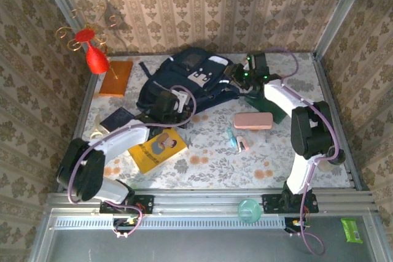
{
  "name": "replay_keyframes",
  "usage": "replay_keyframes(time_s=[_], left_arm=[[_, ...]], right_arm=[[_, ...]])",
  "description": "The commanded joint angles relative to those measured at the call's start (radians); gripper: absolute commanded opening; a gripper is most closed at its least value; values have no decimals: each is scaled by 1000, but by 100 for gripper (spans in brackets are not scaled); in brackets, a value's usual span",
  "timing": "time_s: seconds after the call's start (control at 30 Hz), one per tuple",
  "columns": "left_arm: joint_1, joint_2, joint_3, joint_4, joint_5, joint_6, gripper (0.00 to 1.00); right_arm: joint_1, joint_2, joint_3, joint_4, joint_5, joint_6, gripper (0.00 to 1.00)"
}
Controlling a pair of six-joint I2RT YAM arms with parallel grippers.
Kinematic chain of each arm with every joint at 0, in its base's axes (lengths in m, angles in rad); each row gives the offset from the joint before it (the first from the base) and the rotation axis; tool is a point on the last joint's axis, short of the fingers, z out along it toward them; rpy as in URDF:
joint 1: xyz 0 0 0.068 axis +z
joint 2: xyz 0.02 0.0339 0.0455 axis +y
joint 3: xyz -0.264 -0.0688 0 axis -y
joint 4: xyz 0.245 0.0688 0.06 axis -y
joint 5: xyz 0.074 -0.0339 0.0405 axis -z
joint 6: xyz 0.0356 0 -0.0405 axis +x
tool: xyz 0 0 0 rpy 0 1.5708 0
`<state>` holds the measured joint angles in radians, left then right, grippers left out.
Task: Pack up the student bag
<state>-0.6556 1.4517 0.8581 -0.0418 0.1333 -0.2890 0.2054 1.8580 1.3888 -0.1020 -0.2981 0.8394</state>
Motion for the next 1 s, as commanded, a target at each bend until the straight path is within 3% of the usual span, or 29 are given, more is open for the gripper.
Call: replay_keyframes(time_s=[0.0,0.13,0.2,0.33,0.47,0.6,0.73,0.9,0.97], left_arm=[[-28,26,98,61,29,-25,0],[-42,63,122,71,54,-33,0],[-47,69,118,78,63,-33,0],[-56,66,104,85,75,-30,0],[-60,58,89,83,78,-26,0],[-64,37,64,84,77,-13,0],[-54,12,39,59,57,4,0],[-10,-50,-2,0,28,26,0],[17,-73,-12,-37,8,39,0]], right_arm=[[-17,-60,1,-143,-74,-126,66],[47,-162,-190,-25,-136,-37,91],[102,-194,-271,50,-142,30,98],[200,-170,-340,219,-144,170,100],[234,-108,-315,287,-96,225,95],[243,-29,-268,314,-65,257,81],[222,9,-257,303,-47,244,44],[150,-26,-292,281,-77,194,15],[116,-37,-292,259,-114,167,8]])
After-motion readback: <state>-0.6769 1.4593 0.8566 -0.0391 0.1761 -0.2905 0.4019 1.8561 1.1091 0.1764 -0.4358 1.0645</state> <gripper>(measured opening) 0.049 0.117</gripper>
